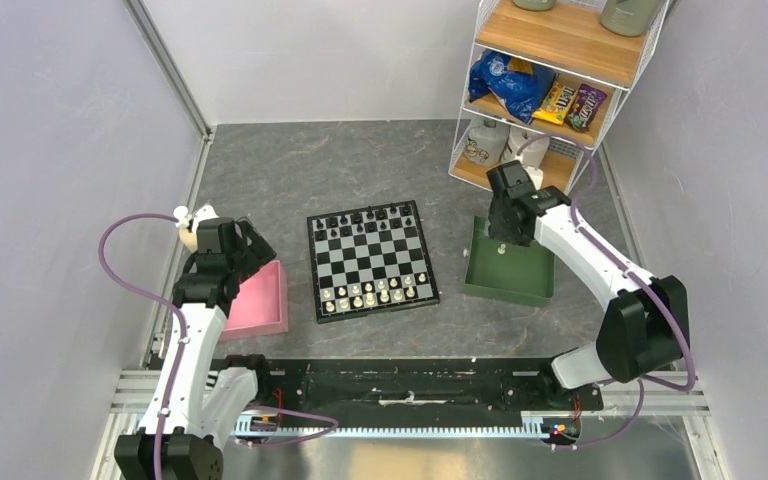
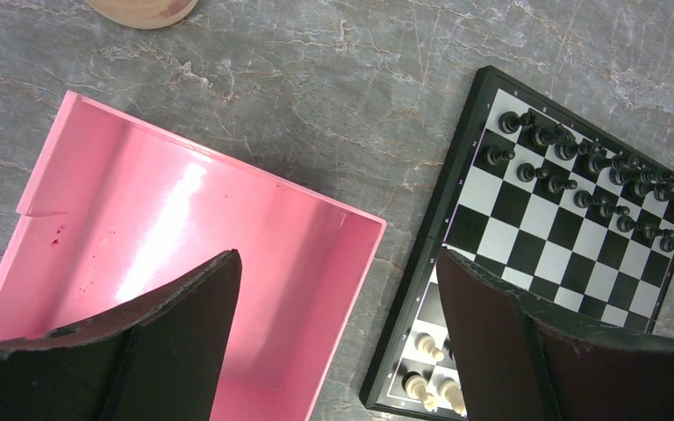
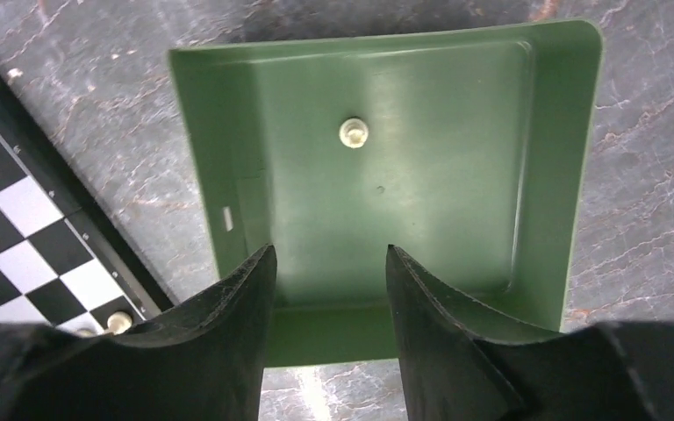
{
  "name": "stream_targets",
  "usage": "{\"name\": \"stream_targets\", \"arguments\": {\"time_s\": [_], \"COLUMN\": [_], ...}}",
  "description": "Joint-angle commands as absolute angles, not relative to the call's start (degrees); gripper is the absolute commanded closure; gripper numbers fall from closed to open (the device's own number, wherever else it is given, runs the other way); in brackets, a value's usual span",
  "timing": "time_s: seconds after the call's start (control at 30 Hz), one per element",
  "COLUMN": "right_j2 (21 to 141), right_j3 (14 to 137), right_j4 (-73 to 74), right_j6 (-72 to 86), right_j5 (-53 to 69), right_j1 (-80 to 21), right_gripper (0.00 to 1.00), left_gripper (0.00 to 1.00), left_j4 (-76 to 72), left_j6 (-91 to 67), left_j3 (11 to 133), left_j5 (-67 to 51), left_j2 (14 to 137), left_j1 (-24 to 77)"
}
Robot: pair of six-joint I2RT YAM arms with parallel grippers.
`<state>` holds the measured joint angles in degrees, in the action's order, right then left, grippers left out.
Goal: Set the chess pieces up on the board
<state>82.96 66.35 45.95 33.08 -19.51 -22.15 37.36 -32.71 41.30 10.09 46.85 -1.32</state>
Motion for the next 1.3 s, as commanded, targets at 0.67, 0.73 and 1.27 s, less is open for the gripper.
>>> {"name": "stream_targets", "arguments": {"time_s": [0.67,0.73,1.27], "right_j2": [85.5,87.8,97.4], "right_j3": [66.6,67.7,67.2], "right_j4": [40.0,42.2,38.8], "right_j6": [27.1,26.8,27.3], "right_j5": [-13.9,-13.8,-9.9], "right_j1": [-11.6,-11.5,-10.7], "right_gripper": [0.03,0.03,0.41], "left_gripper": [0.11,0.11,0.11], "left_j4": [35.8,35.8,35.9], "left_j6": [-31.6,-31.5,-31.5], "left_j3": [42.5,42.6,42.5], "left_j5": [9.9,9.8,10.4], "left_j2": [46.4,46.7,46.4], "left_j1": [-1.6,-1.6,-1.5]}}
